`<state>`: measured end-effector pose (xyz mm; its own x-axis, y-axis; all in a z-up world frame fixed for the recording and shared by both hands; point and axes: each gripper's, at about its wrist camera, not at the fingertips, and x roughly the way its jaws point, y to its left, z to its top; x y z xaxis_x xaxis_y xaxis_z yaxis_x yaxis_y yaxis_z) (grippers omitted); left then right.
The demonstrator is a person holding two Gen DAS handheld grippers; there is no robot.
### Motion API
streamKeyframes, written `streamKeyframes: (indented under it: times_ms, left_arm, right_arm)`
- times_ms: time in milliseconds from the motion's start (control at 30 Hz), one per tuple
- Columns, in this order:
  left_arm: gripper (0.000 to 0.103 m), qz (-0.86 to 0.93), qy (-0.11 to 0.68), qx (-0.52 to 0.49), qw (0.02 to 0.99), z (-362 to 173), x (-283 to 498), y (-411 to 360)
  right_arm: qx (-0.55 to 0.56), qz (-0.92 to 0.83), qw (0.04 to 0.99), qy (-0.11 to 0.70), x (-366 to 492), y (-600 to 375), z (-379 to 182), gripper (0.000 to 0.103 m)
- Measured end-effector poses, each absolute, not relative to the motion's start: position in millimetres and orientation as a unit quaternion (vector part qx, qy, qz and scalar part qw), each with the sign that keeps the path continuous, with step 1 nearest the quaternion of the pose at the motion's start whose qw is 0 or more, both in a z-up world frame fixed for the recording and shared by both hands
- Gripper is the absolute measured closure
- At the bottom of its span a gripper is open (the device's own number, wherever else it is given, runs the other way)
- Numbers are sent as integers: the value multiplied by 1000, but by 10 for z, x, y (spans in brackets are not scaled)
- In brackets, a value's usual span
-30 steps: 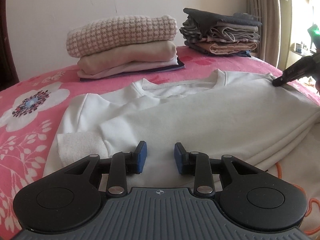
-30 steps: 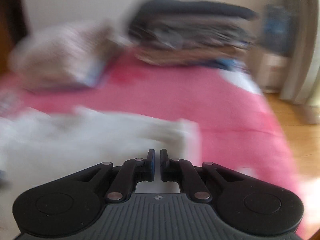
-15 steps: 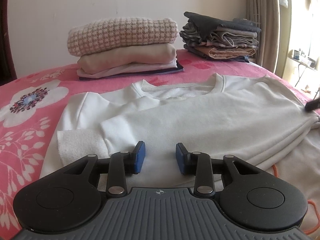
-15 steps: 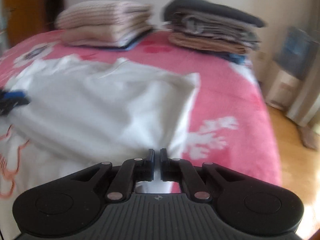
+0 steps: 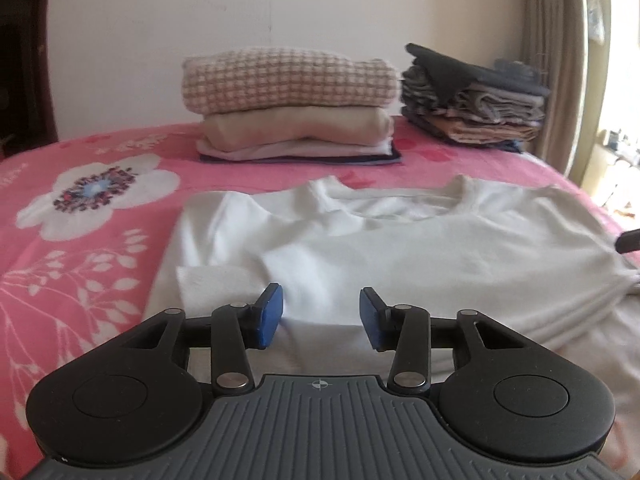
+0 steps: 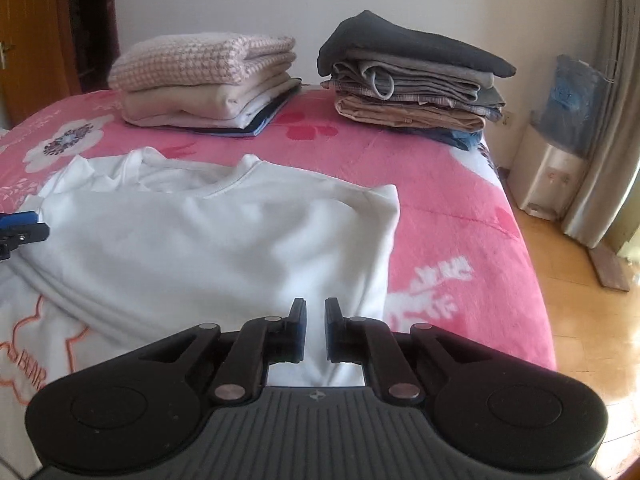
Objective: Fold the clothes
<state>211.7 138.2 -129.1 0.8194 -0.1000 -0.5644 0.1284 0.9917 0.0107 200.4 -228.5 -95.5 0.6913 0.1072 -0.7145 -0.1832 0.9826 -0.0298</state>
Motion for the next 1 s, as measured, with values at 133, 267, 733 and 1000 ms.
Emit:
streamKeyframes:
  times_ms: [133,267,733,1000]
  left_arm:
    - [56,-64,295,24,953,-1410,2174,1493]
    - [56,-52,293,11,954,-1283,2032,1586]
    - [56,-30,313,87,945,-1205,1637,1631]
    - [57,-13,300,94,949,-1048,1538,1584]
  right_arm:
    - [-54,61,915,394,2123,-2273,-1243,94]
    - [-63,55,916,392,2116,-2233,-1224,93]
    - [4,66,925,374,1792,-2121,-1029,92]
    - [91,135,914,370,1766,-1773,-915,92]
